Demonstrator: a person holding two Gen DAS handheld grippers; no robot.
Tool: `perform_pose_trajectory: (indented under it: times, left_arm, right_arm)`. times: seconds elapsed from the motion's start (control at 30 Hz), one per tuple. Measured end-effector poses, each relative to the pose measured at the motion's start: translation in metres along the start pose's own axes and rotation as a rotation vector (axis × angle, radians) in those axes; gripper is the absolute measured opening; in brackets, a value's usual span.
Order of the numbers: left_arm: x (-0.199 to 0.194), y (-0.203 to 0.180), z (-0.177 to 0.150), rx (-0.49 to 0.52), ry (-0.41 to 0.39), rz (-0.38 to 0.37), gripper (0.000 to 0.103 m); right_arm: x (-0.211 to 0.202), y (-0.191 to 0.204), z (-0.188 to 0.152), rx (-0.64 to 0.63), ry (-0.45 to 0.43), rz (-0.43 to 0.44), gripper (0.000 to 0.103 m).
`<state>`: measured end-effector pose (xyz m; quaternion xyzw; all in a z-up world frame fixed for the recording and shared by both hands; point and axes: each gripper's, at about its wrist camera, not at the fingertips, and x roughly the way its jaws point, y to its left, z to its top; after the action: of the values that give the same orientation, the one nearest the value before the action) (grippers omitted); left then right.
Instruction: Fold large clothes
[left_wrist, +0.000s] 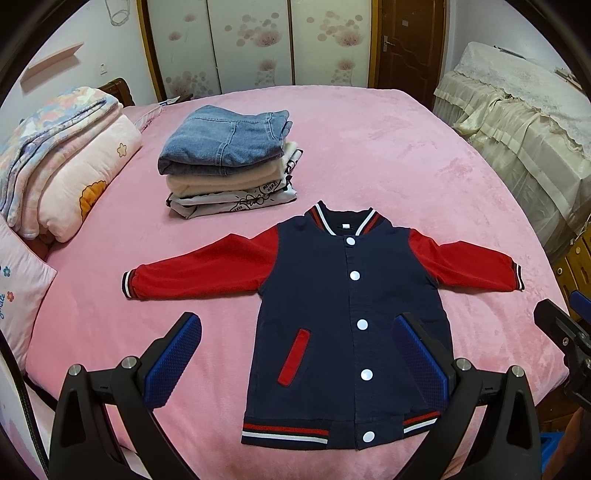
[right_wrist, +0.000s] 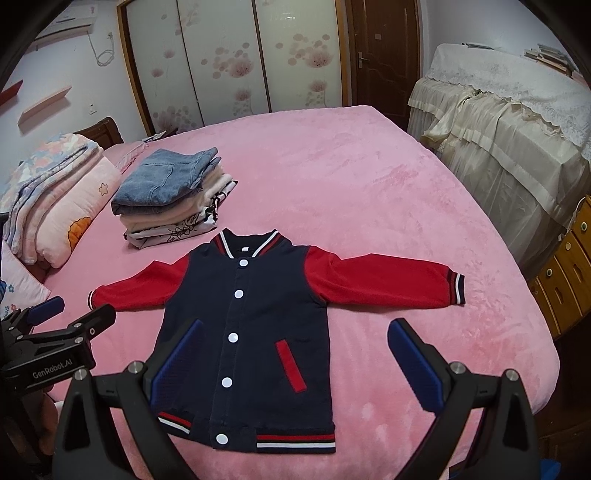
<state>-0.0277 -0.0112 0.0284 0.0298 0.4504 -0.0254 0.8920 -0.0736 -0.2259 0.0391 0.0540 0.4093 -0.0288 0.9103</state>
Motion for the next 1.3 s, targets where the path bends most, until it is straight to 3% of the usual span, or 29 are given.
perform_pose_trajectory:
  times: [0.53, 1.3]
  left_arm:
    - [0.005, -0.015, 0.000, 0.026, 0.004, 0.002, 0.102]
    - [0.004, -0.057, 0.014, 0.103, -0.026, 0.001, 0.102]
  right_arm:
    - [0.006, -0.016, -0.006, 0.025, 0.011, 0.027, 0.088]
    - [0.002, -0.062, 0.007, 0.078, -0.054, 0.018, 0.087]
